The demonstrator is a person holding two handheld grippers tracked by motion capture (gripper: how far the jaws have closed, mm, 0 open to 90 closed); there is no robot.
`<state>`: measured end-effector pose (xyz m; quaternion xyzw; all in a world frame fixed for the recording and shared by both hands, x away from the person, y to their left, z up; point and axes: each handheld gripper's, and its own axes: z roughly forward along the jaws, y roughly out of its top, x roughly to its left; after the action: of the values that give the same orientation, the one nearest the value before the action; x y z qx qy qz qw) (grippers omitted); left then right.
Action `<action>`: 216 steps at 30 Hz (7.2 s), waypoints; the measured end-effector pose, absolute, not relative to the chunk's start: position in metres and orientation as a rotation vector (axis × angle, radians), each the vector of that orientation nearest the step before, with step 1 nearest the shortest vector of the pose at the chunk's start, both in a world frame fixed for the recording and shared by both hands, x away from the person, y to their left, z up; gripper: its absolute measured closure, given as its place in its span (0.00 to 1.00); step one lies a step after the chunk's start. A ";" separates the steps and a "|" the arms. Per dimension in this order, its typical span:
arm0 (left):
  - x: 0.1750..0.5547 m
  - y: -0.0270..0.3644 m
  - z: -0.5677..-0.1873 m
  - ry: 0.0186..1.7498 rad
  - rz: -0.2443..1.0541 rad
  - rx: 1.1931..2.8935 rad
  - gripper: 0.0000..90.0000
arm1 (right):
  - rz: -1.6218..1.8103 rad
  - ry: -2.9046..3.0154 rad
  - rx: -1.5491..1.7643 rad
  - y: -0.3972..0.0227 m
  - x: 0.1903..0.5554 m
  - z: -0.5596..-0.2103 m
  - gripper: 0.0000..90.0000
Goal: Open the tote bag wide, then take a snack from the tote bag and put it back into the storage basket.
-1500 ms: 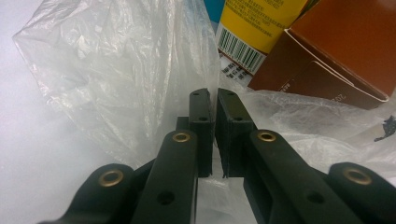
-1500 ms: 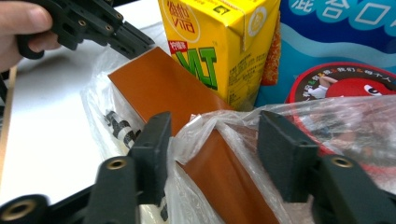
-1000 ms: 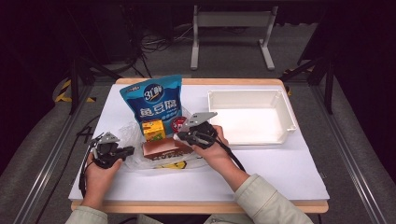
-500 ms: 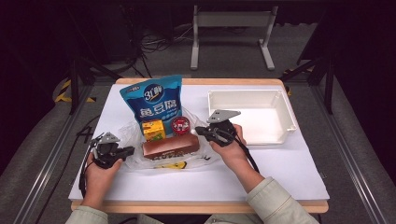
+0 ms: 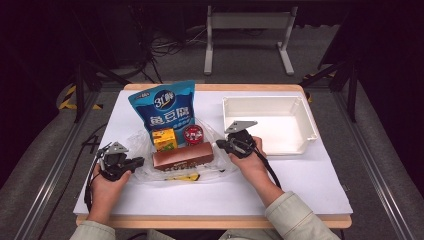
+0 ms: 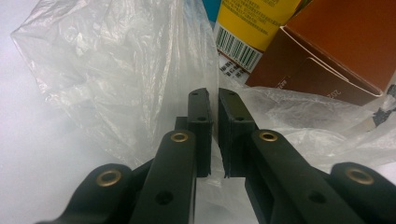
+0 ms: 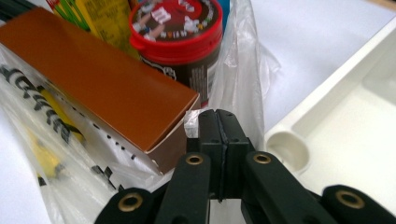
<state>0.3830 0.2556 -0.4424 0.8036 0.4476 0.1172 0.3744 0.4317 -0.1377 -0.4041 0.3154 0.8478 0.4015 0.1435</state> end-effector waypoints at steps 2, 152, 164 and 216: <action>0.383 0.256 -0.442 1.141 0.301 2.059 0.93 | 1.134 2.472 0.923 -0.137 0.433 -0.408 1.00; 0.360 0.275 -0.418 0.999 0.408 1.821 0.58 | 1.741 2.393 0.559 -0.043 0.537 -0.310 0.23; 0.360 0.275 -0.419 1.008 0.402 1.817 0.58 | 1.831 2.321 0.505 -0.037 0.542 -0.330 0.40; 0.365 0.274 -0.420 1.022 0.406 1.819 0.60 | 1.661 2.456 0.357 -0.033 0.516 -0.293 1.00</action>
<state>0.3651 0.2740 -0.4202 0.7477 0.4200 0.1669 0.4865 0.5158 -0.0327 -0.2926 0.1192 0.8199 0.5546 0.0777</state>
